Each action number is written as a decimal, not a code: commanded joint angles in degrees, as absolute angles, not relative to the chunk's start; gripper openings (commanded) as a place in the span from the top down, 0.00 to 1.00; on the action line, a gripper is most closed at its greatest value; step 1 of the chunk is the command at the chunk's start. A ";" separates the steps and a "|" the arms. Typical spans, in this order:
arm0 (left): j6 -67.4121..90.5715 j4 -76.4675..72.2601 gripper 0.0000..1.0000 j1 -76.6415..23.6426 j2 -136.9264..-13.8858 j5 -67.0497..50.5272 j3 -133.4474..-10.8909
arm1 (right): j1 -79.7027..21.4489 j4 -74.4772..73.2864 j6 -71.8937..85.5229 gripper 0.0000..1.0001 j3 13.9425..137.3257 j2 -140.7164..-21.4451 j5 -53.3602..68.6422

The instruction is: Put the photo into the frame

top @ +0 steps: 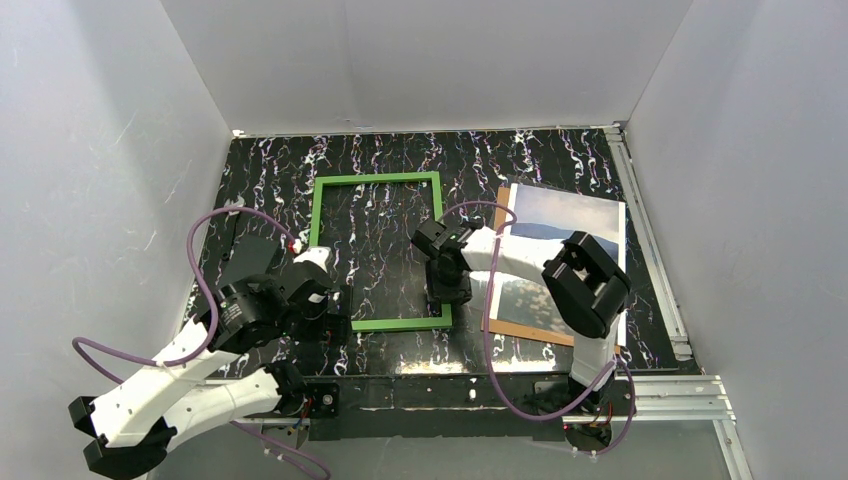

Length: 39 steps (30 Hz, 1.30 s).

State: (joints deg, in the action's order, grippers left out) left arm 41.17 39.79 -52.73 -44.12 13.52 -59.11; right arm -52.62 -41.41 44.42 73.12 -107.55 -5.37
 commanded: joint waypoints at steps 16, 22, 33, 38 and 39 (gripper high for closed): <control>44.14 45.34 0.00 -53.15 -43.82 14.77 -56.43 | -54.10 -36.51 46.93 0.44 69.50 -101.20 -0.71; 43.80 45.53 0.00 -53.09 -43.90 14.77 -55.95 | -53.98 -37.54 46.71 0.42 67.85 -95.54 -2.38; 39.75 41.77 0.00 -53.09 -47.82 11.66 -55.37 | -47.22 -37.17 47.62 0.34 56.41 -76.95 -1.26; 35.64 39.81 0.00 -53.09 -55.21 8.85 -58.25 | -38.65 -34.99 47.61 0.29 48.27 -67.55 3.86; 34.84 39.30 0.00 -53.09 -57.02 8.19 -58.72 | -36.43 -34.00 47.59 0.29 46.52 -65.81 5.49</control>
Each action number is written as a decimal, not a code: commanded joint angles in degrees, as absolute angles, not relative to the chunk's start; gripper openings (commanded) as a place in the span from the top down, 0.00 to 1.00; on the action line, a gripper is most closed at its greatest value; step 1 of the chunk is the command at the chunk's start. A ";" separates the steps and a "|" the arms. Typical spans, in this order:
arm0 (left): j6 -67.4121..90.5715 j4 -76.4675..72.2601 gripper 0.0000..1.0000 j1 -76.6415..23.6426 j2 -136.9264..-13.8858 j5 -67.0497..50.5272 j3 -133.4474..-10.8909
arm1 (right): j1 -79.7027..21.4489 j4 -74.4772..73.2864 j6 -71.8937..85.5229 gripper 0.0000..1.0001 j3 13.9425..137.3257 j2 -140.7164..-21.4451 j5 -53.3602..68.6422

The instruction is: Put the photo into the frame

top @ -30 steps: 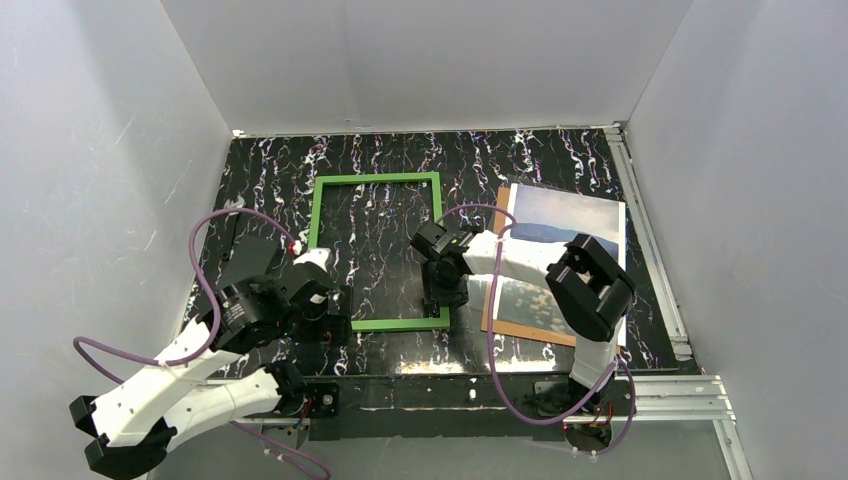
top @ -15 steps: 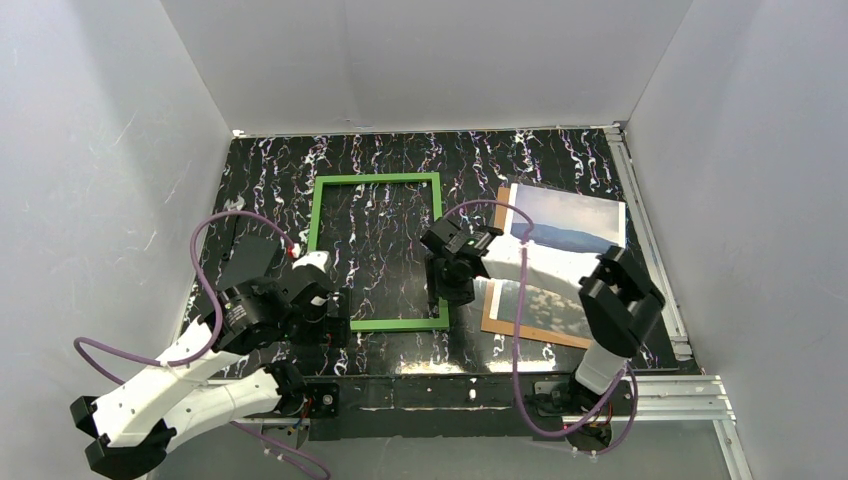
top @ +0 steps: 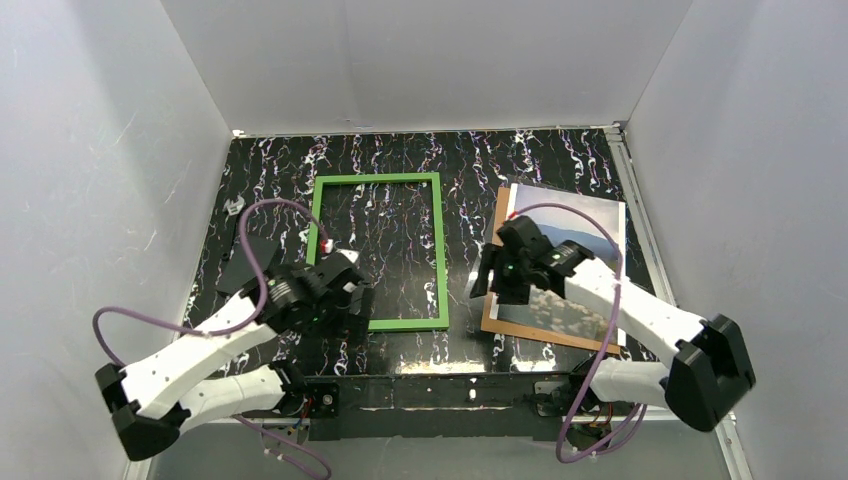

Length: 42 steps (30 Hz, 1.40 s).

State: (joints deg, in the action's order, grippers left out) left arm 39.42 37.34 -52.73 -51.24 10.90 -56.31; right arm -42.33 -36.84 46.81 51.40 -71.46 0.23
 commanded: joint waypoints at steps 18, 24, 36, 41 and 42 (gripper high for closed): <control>29.49 28.08 0.00 -53.09 -88.96 -2.98 -77.49 | -14.28 -43.59 47.04 0.29 43.52 -55.63 0.40; 31.81 24.17 0.00 -53.09 -98.10 -7.83 -83.81 | -9.61 -44.72 47.49 0.30 42.63 -52.09 -2.93; 36.32 7.94 0.00 -53.05 -110.65 -18.05 -90.09 | 2.45 -48.48 45.11 0.34 40.89 -50.59 -6.37; 36.71 5.69 0.00 -52.33 -115.18 -20.18 -93.50 | 7.21 -50.50 45.97 0.37 40.93 -51.56 -10.46; 36.94 4.99 0.00 -51.98 -115.87 -20.52 -93.74 | 7.90 -52.16 47.41 0.38 41.33 -52.27 -12.71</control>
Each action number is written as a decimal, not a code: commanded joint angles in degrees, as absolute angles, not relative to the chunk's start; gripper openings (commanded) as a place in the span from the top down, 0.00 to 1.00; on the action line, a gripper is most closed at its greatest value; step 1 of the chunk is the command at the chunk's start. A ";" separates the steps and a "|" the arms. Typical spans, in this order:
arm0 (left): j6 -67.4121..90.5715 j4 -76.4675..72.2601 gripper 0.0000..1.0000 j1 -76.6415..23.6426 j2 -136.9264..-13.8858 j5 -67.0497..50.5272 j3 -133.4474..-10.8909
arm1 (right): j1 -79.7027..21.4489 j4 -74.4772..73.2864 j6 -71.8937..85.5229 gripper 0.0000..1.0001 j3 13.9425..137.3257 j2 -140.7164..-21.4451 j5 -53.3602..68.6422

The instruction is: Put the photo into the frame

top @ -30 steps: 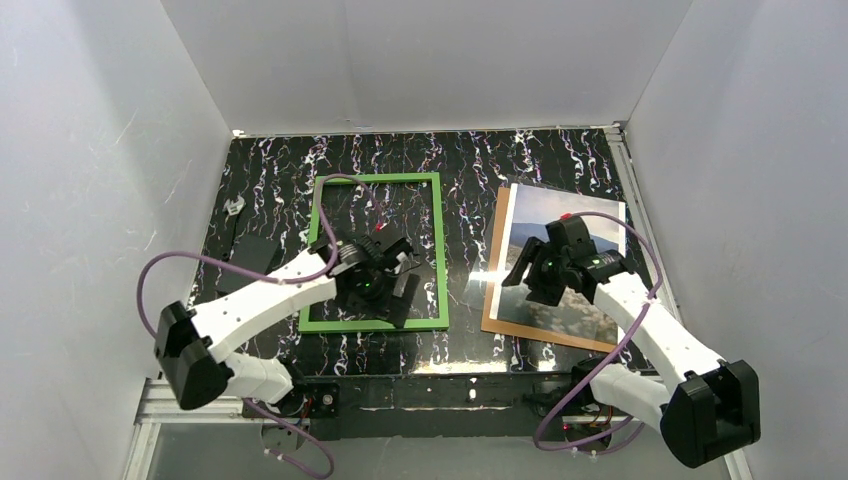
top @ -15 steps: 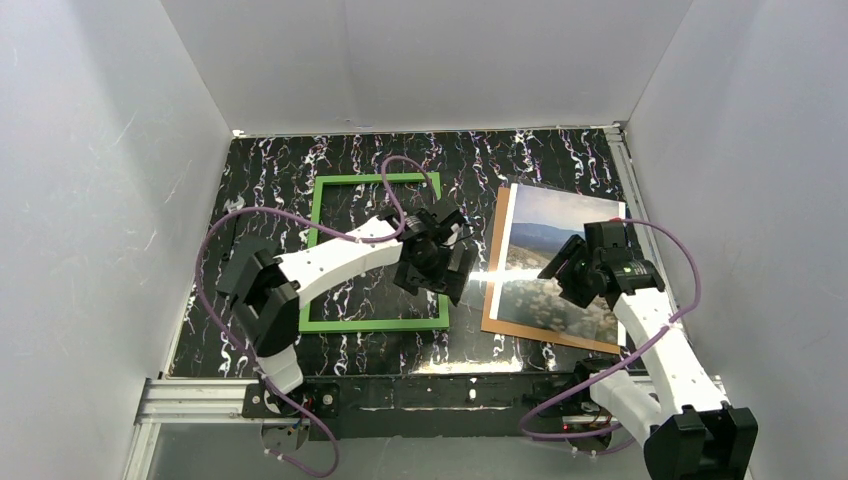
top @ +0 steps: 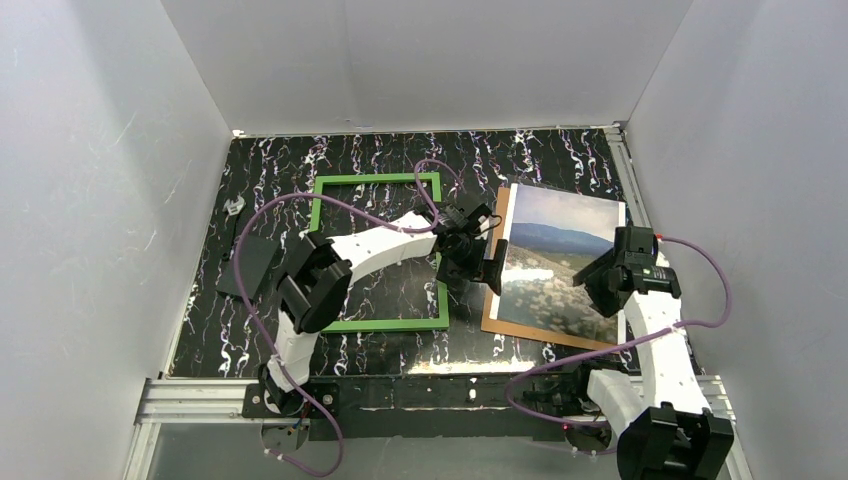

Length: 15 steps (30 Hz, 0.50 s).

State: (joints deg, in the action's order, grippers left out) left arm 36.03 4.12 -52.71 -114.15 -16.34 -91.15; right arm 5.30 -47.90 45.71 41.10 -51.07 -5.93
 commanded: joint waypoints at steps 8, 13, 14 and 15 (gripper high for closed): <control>40.71 -2.65 0.00 -47.20 -117.92 -22.33 -91.46 | 12.12 -57.44 51.26 0.34 45.29 -61.60 -20.91; 41.14 -3.28 0.00 -45.43 -119.53 -20.88 -91.46 | 15.56 -56.31 48.59 0.36 46.85 -70.08 -20.95; 41.31 -3.21 0.00 -45.16 -120.37 -21.14 -92.05 | 16.50 -56.03 48.21 0.36 47.12 -71.32 -20.86; 41.39 -2.73 0.00 -44.89 -121.45 -21.55 -92.94 | 17.48 -55.57 47.68 0.36 47.21 -72.50 -20.32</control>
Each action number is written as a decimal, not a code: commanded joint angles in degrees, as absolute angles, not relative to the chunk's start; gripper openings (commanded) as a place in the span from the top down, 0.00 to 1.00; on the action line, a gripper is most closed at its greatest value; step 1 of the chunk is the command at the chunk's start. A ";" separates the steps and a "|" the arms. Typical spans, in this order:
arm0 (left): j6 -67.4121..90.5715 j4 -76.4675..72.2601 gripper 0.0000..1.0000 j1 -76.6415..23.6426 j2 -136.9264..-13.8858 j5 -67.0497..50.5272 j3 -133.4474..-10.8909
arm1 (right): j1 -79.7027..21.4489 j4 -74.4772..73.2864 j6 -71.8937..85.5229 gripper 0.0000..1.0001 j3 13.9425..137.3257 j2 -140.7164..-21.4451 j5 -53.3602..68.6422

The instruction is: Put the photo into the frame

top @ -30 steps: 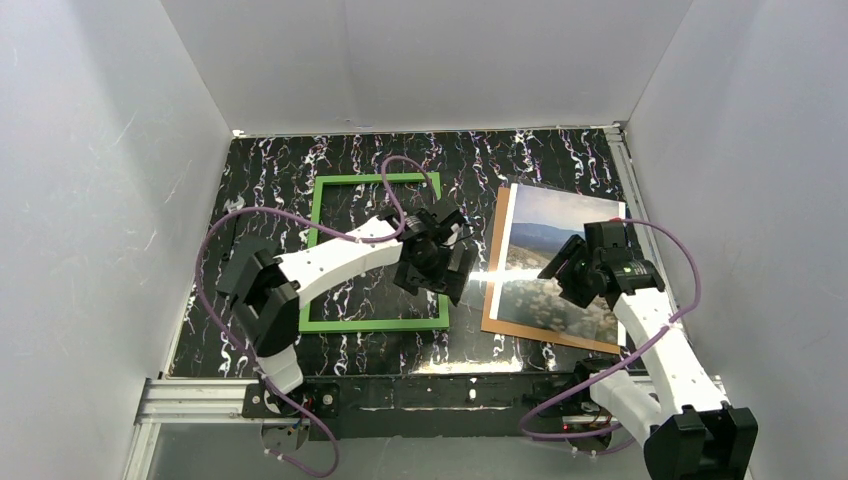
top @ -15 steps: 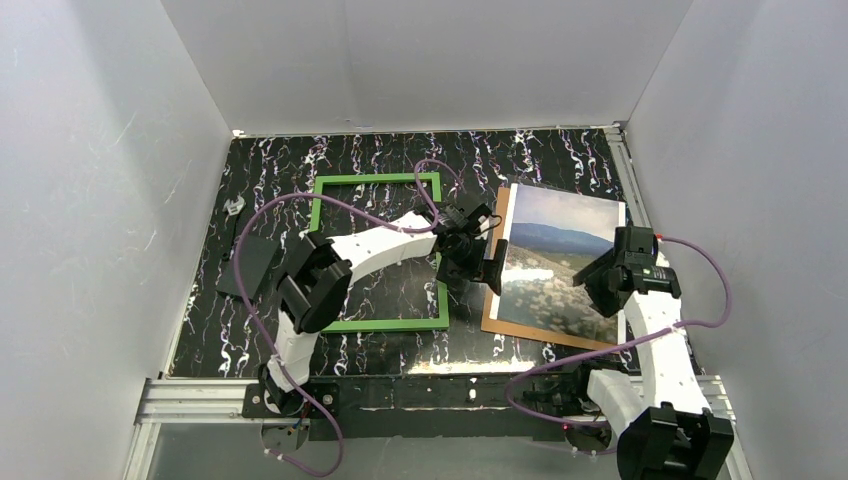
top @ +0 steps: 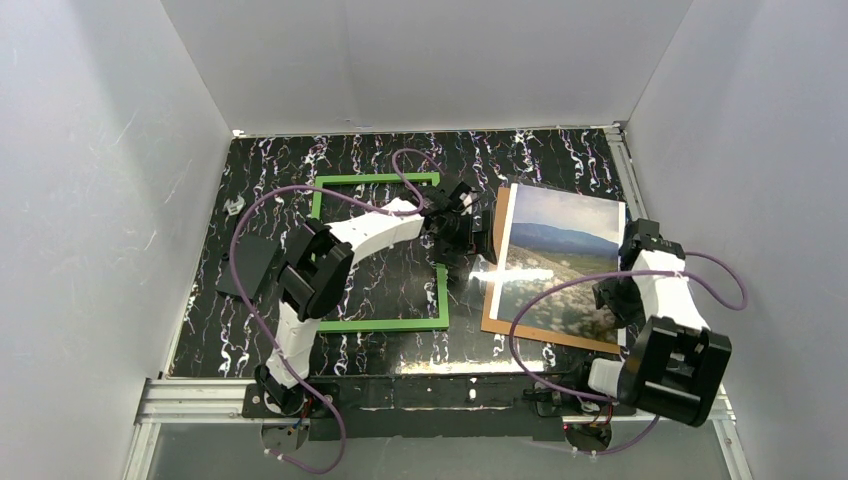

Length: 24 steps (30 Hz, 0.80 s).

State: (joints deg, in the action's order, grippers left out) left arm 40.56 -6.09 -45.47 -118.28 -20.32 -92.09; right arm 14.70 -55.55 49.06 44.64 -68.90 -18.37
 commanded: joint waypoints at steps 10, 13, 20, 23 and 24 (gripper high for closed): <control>41.05 -0.97 0.00 -44.54 -126.81 -19.16 -96.25 | 21.92 -51.36 45.04 0.47 46.87 -77.87 -17.43; 41.78 -1.56 0.00 -44.48 -128.26 -20.34 -96.75 | 22.13 -50.72 44.76 0.44 47.62 -79.01 -17.76; 48.46 -16.02 0.07 -44.55 -127.91 -36.01 -92.96 | 22.12 -46.90 41.88 0.48 46.43 -81.06 -11.10; 50.38 -22.04 0.08 -44.56 -127.31 -39.95 -90.59 | 22.07 -45.75 40.91 0.49 45.79 -81.48 -9.20; 51.03 -23.83 0.09 -44.56 -126.68 -40.39 -89.47 | 22.12 -45.62 40.56 0.50 45.79 -81.55 -8.84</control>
